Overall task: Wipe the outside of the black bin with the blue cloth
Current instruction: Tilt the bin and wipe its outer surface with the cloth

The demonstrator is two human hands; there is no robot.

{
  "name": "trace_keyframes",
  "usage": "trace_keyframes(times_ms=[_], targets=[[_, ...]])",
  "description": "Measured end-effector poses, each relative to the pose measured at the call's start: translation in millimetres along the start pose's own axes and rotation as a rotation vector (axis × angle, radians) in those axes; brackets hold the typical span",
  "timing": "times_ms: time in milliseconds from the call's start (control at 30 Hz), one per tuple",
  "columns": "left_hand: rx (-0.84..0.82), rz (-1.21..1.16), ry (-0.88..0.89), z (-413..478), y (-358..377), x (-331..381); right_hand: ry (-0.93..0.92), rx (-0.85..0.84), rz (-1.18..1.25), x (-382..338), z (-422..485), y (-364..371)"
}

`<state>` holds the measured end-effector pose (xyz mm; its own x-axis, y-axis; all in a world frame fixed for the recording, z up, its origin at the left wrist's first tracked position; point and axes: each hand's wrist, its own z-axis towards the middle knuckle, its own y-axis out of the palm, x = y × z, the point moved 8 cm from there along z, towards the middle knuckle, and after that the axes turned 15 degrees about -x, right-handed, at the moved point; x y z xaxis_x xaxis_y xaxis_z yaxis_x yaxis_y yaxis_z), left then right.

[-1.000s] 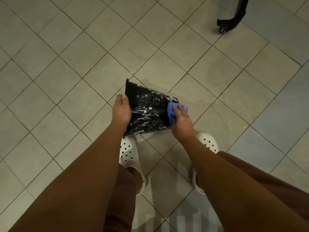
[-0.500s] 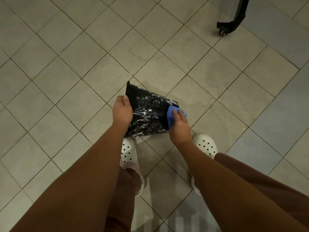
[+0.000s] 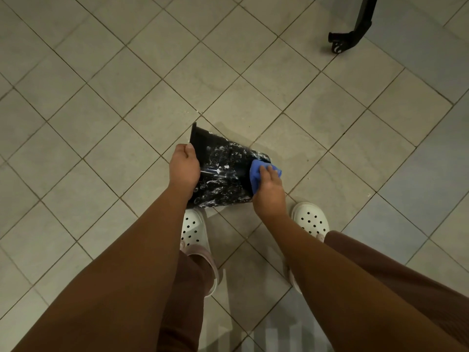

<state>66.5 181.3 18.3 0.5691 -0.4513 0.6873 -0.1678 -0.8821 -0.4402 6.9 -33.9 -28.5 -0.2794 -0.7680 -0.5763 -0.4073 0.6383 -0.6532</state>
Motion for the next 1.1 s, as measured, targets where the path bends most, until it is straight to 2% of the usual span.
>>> trace_keyframes(times_ms=[200,267,467,733,800,1000,1100], targets=[[-0.018,0.007,-0.013,0.2,-1.6,-2.0,-0.390,-0.087,-0.107,-35.0,-10.4,12.7],[-0.018,-0.022,-0.021,-0.4,-0.5,-3.8,-0.379,-0.108,-0.097,-39.6,-1.5,7.0],[-0.025,-0.058,-0.030,1.4,2.0,-3.9,-0.106,-0.003,-0.039,-13.9,2.3,-1.7],[-0.042,-0.045,-0.059,2.4,2.9,-4.7,-0.385,-0.026,-0.119,-46.6,-13.5,13.6],[-0.041,-0.079,-0.068,2.9,4.4,-5.5,-0.350,-0.026,-0.086,-47.3,-4.0,7.1],[-0.031,-0.130,-0.078,3.9,6.2,-3.9,-0.098,0.018,-0.014,-22.2,-0.7,7.3],[-0.036,-0.118,-0.091,4.1,3.7,-4.4,-0.251,0.044,-0.088,-29.7,-19.1,14.9]])
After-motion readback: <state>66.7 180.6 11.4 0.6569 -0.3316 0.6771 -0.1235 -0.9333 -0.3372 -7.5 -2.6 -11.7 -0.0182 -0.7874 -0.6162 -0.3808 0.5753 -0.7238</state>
